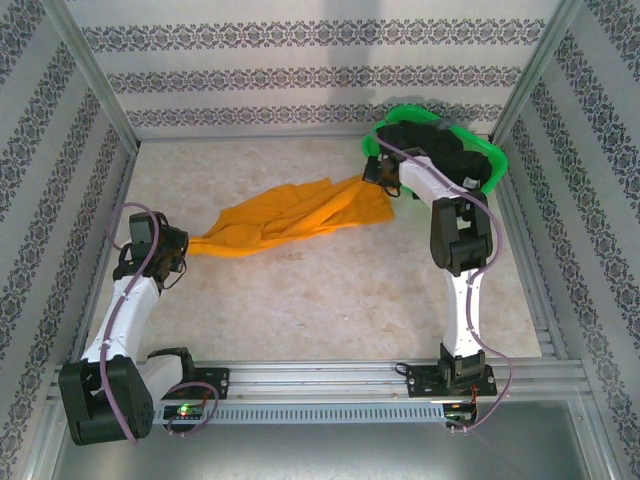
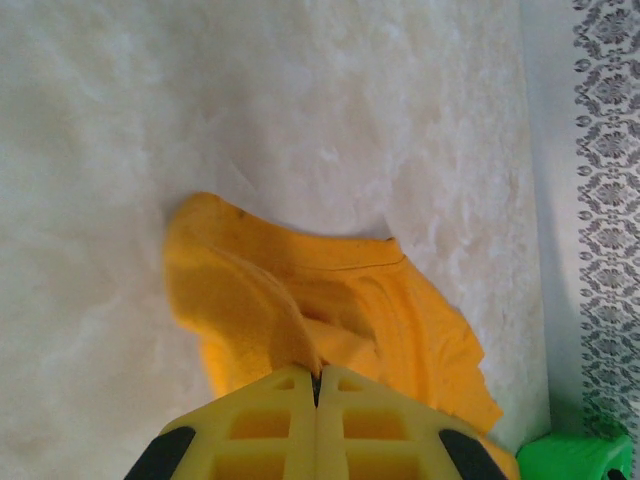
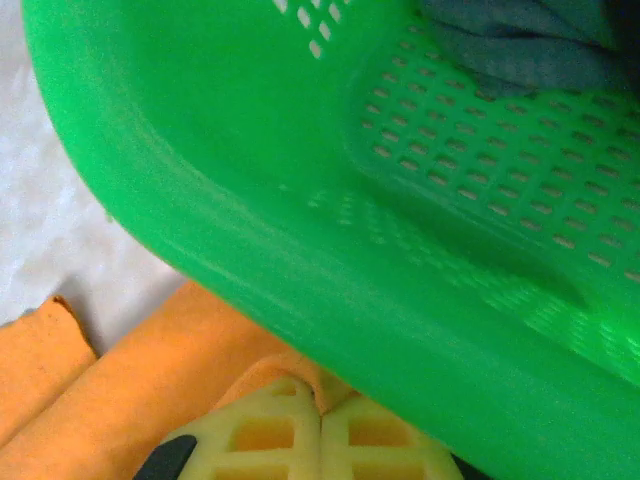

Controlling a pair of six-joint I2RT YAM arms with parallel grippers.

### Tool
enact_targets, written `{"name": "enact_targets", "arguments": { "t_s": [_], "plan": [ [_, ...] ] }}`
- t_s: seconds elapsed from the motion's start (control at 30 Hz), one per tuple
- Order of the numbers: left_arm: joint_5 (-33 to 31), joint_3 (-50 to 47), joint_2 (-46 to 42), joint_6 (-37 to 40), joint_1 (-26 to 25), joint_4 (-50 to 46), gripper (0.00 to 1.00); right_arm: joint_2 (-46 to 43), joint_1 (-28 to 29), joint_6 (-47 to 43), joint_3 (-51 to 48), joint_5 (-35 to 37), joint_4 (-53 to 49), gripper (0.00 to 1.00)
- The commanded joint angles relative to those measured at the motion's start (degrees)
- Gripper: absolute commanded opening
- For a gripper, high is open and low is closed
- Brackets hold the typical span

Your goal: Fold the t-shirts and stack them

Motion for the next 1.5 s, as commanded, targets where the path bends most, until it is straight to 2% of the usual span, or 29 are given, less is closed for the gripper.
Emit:
{"name": "enact_targets", "arguments": {
  "t_s": [0.0,0.2,0.4,0.6,0.83,1.03,1.17,1.3,1.47],
  "plan": [
    [2.74,-0.06,-0.3,1.61,-1.09,4.86,0.0,1.74,-5.51,2.67,4.87,2.56,2.6,0.0],
    [4.81,-0.87,2.51,1.54,-4.07,9.52,0.0,0.79,-9.09,2.46,5.17,1.27,0.99,0.0],
    [1.92,0.88,3.21,1.43,-5.47,8.66,0.0,-4.75,-7.12,2.11,1.58,-1.28,1.95,0.0],
    [-1.52,11.21,4.08,3.68,-4.46,5.2,0.0,-20.75,-3.46,5.13,-6.93,0.21,4.59,0.0],
    [-8.71,24.69,3.2,3.84,-2.23,0.84,0.0,-36.63,-2.73,8.85,-9.15,0.6,5.24,0.0],
    [-18.2,32.93,-5.3,7.08,-2.09,-4.53,0.0,-53.29,-1.76,10.57,-18.07,2.9,11.45,0.0],
    [-22.5,42.89,-8.04,13.53,-2.0,-9.52,0.0,-62.78,-1.7,11.14,-21.59,4.08,12.97,0.0],
    [-22.08,51.89,-4.98,15.94,-1.95,-12.65,0.0,-64.02,-2.53,13.49,-20.29,1.54,12.22,0.0],
    [-13.85,55.93,4.4,13.66,-1.1,-14.35,0.0,-55.53,-2.83,17.93,-17.03,-3.73,13.51,0.0]
  ]
}}
